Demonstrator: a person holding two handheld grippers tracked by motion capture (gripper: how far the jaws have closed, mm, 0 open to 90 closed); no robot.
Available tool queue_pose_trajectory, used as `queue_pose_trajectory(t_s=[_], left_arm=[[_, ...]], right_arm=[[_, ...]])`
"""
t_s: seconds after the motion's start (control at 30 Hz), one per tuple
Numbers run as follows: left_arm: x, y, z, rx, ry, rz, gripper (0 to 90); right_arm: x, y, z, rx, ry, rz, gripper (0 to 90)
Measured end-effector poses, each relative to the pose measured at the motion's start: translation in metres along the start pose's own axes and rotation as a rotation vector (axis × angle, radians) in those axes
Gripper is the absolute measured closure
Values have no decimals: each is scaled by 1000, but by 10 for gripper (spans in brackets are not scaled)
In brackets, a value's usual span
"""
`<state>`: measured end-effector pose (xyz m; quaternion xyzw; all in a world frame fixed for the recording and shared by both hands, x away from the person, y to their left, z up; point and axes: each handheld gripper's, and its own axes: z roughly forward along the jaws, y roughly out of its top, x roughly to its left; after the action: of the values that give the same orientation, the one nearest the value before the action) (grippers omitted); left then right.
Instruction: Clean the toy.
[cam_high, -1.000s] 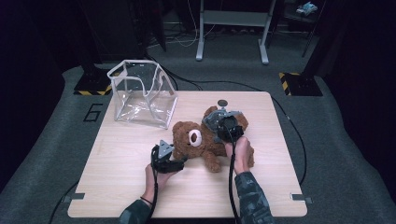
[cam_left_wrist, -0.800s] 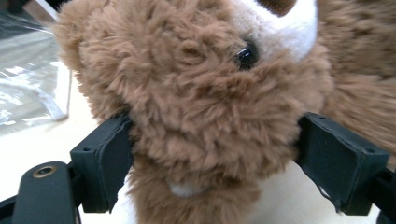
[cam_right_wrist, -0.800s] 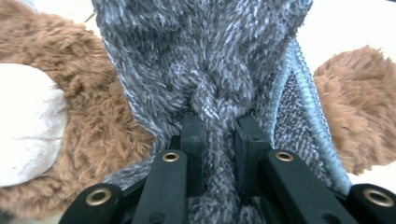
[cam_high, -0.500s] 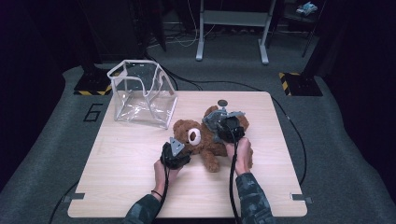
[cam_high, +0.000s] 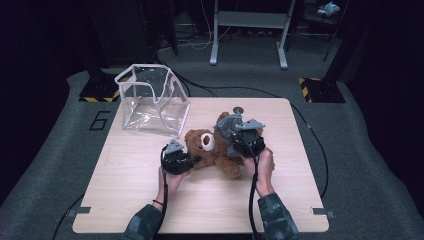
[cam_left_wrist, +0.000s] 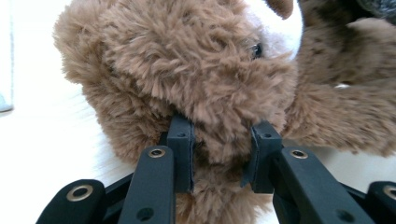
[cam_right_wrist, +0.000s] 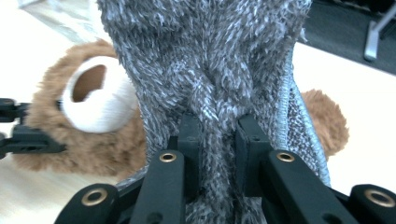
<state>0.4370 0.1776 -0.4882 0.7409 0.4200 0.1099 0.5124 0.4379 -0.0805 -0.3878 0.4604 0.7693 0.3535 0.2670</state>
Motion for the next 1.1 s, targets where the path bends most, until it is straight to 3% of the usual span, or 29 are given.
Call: queue_pose_trajectory(t_s=[0.07,0.17,0.23,0.27,0.3,0.33,0.37,0.4,0.43,0.5,0.53,0.57,0.63,0.67,0.7,0.8,0.9,0.97,1.0,1.03,1.1], left_arm=[[2,2,-2,8,-4,5,685],[8,1,0,22,34,4,680],[11,-2,1,24,41,-7,679],[12,-3,2,21,39,-14,679],[10,-3,3,18,50,8,681],[10,-3,3,18,50,8,681],[8,-3,4,23,65,33,681],[8,-3,4,23,65,33,682],[10,-4,4,15,64,16,681],[12,-6,4,10,65,9,680],[12,-6,4,10,65,9,680],[12,-7,5,12,68,17,680],[13,-8,5,12,63,18,679],[13,-8,5,12,63,18,678],[13,-9,5,12,66,11,677],[14,-9,5,14,62,11,673],[16,-9,5,18,49,8,667],[17,-9,5,18,44,3,666],[17,-9,5,18,44,3,665],[18,-8,5,18,40,7,665],[18,-8,5,23,37,5,663]], right_arm=[[3,3,-1,-3,1,-8,754],[12,9,21,83,-9,-34,755],[12,7,29,105,-20,-33,755],[7,2,44,141,-40,-32,757],[-3,-3,51,134,-14,11,759],[-3,-3,51,134,-14,11,759],[-10,-4,49,128,-39,23,759],[-10,-4,49,128,-39,23,759],[-20,-6,45,132,-81,22,760],[-37,-13,43,140,-94,71,761],[-37,-13,43,140,-94,71,761],[-56,-26,46,163,-101,121,763],[-71,-41,53,203,-112,161,764],[-71,-41,53,203,-112,161,764],[-81,-57,61,241,-106,194,764],[-90,-72,68,284,-120,210,763],[-100,-73,60,272,-151,239,762],[-101,-64,47,222,-147,248,761],[-101,-64,47,222,-147,248,761],[-98,-52,38,158,-130,238,760],[-91,-41,34,124,-66,231,760]])
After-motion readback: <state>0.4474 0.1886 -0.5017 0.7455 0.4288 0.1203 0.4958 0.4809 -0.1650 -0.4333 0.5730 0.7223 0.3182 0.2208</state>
